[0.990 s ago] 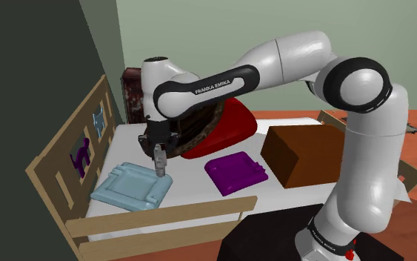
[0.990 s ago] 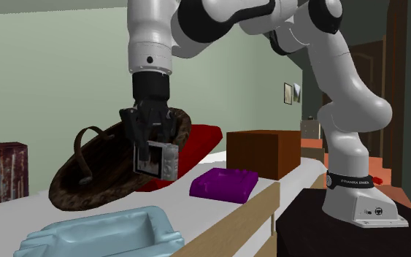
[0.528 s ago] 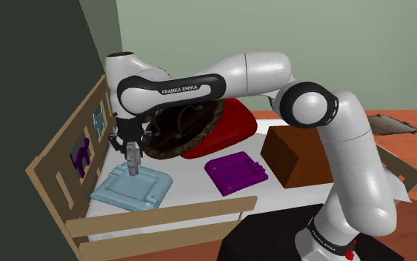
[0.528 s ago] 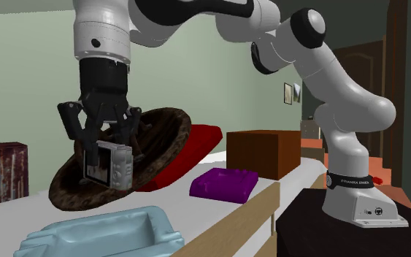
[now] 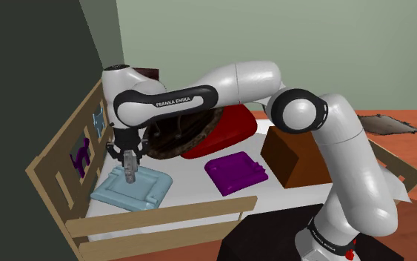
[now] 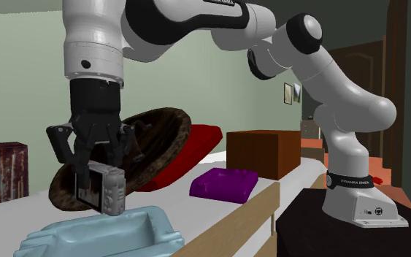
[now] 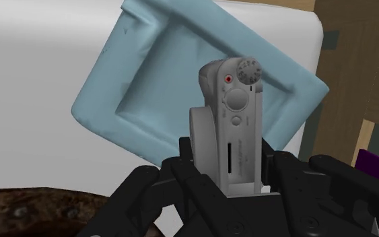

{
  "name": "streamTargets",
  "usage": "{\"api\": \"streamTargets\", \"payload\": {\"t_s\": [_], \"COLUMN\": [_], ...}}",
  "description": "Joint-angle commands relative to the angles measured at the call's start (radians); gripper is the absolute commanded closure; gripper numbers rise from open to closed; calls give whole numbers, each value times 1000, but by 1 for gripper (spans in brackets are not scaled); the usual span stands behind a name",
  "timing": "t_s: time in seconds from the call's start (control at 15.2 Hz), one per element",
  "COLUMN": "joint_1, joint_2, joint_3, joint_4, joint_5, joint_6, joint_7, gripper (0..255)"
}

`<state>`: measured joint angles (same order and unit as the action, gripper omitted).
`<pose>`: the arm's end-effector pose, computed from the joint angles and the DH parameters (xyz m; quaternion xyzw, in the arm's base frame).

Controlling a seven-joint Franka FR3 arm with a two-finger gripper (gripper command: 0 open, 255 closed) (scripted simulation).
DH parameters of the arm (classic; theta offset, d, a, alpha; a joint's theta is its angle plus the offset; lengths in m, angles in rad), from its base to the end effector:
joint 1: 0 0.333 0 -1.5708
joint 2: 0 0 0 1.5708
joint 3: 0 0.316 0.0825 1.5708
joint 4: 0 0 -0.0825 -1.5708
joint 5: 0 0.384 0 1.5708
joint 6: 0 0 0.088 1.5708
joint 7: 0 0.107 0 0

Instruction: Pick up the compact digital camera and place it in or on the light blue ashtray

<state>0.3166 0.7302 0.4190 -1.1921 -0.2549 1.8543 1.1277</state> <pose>0.6149 0.4150 0.3743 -0.9785 0.2056 0.0160 0.0048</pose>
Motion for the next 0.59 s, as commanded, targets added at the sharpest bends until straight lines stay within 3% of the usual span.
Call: {"api": "streamTargets", "payload": {"t_s": [0.0, 0.53], "joint_1": [-4, -7], "joint_2": [2, 29], "joint_3": [-1, -9], "joint_4": [-25, -72], "joint_5": [-2, -13], "joint_6": [27, 100], "joint_7": [1, 8], "gripper": [255, 255]}}
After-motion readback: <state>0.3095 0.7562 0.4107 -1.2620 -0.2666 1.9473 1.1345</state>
